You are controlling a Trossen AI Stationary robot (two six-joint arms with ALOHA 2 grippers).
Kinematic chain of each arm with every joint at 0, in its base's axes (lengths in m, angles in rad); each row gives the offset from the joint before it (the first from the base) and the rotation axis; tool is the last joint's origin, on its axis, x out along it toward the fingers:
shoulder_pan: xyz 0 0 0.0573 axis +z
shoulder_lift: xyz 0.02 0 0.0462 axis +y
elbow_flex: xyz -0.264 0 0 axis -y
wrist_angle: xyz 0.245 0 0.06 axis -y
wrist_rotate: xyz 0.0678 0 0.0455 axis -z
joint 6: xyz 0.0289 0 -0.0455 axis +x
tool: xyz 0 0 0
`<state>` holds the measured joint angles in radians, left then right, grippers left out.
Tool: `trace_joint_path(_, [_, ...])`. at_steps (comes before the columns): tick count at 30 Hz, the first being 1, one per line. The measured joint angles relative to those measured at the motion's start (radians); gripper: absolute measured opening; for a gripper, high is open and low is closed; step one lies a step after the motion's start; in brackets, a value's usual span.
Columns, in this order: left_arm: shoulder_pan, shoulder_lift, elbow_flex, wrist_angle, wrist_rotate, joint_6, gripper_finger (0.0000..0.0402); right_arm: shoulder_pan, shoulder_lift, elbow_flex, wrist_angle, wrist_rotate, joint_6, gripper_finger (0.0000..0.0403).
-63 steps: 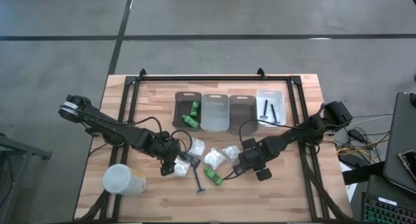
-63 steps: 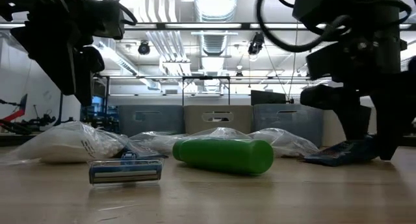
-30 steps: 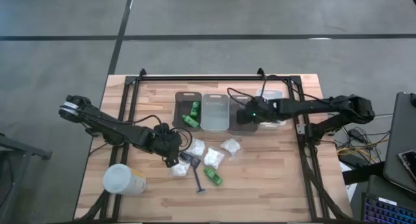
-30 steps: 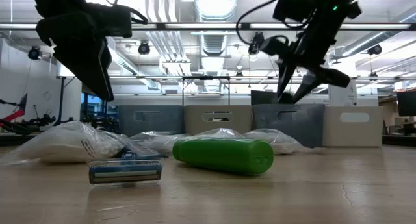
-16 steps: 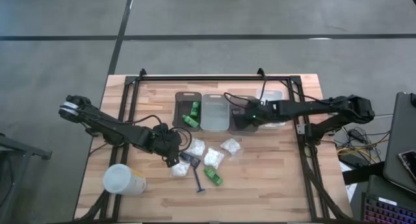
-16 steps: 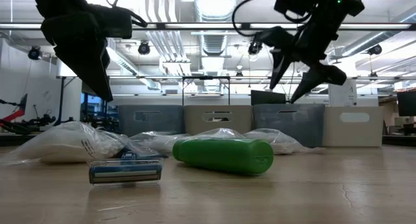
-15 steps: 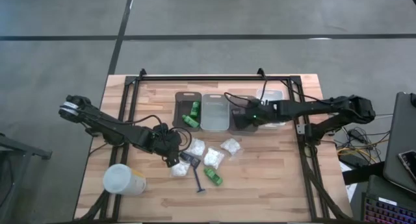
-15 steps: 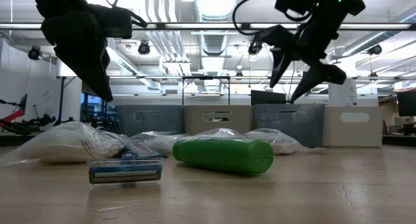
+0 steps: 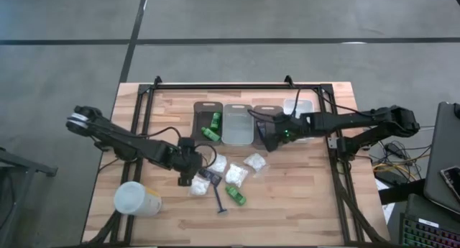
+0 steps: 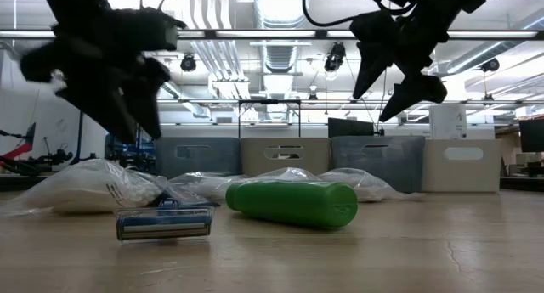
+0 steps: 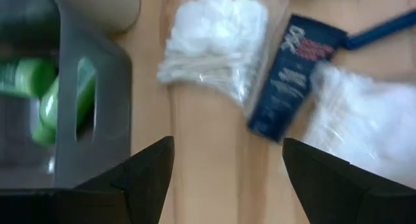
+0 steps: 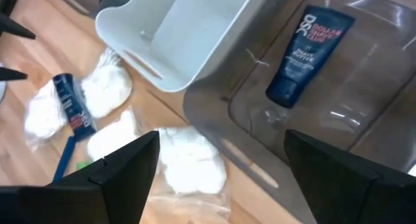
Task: Pick & Place Travel size toiletries
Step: Put the blue shave cream into the right black bin
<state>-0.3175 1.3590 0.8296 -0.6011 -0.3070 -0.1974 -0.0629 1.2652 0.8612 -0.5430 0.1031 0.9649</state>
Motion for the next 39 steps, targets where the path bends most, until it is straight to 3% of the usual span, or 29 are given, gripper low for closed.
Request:
trace_joint_path(6, [0.051,0.033,-0.081,0.219,0.102,0.059,0.0274,0.0,0.0,0.0,0.0,0.001,0.0,0.0337])
trace_joint_path(13, [0.052,0.05,-0.135,0.269,0.188,0.068,0.0246,0.0,0.0,0.0,-0.003,0.001,0.003,0.0346])
trace_joint_path(21, [0.052,0.104,-0.188,0.431,0.196,0.088,0.023,0.0,0.0,0.0,-0.005,0.002,0.002,0.0343])
trace_joint_path(30, [0.052,0.156,-0.187,0.441,0.239,0.038,0.0194,0.0,0.0,-0.001,-0.007,0.002,0.003,0.0312])
trace_joint_path(36, [0.051,0.11,-0.172,0.403,0.244,-0.011,0.014,0.0,0.0,-0.001,-0.007,0.002,0.004,0.0297])
trace_joint_path(39, [0.051,0.067,-0.139,0.328,0.243,-0.011,0.0132,0.0,0.0,-0.001,-0.007,0.003,0.004,0.0292])
